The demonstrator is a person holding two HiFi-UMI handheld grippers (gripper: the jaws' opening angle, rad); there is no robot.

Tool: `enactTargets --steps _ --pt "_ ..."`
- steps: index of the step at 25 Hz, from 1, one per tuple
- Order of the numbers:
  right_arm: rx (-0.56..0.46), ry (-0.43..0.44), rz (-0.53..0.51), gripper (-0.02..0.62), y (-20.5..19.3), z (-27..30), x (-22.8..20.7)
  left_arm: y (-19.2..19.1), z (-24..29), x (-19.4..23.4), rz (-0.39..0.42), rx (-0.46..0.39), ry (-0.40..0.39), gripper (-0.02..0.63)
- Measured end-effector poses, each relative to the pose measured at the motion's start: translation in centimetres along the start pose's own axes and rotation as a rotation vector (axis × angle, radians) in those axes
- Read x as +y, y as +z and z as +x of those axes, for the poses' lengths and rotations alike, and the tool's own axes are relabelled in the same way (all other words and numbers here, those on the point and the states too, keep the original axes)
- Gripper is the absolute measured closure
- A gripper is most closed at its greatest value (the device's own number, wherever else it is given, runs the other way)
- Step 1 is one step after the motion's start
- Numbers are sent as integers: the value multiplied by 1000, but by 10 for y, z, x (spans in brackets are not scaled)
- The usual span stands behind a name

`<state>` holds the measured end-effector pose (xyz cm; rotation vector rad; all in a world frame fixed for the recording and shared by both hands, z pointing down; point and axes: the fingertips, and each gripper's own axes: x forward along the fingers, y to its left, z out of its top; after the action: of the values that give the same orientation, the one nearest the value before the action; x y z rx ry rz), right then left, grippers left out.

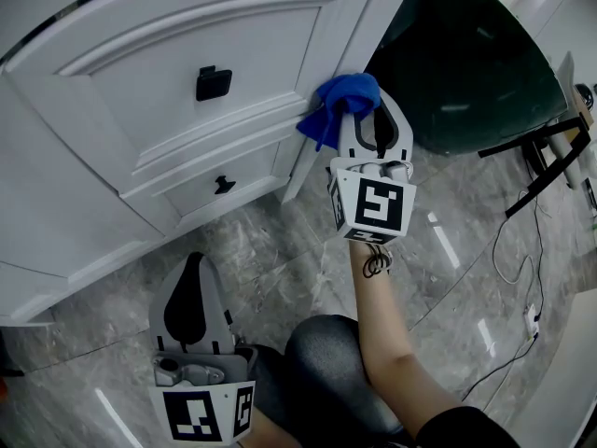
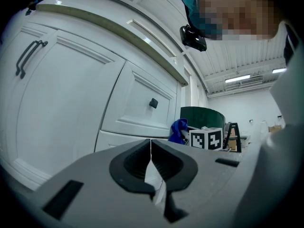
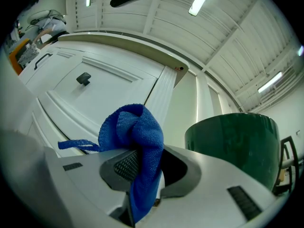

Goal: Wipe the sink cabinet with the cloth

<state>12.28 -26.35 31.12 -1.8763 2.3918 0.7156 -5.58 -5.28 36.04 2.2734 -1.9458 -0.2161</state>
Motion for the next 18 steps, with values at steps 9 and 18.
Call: enactTargets --steps 9,18 --pt "15 -7 -3 482 -12 -4 4 1 -2 0 0 -4 -2 606" --pt "18 -3 8 482 -20 -6 7 1 -2 0 -2 -3 -1 606"
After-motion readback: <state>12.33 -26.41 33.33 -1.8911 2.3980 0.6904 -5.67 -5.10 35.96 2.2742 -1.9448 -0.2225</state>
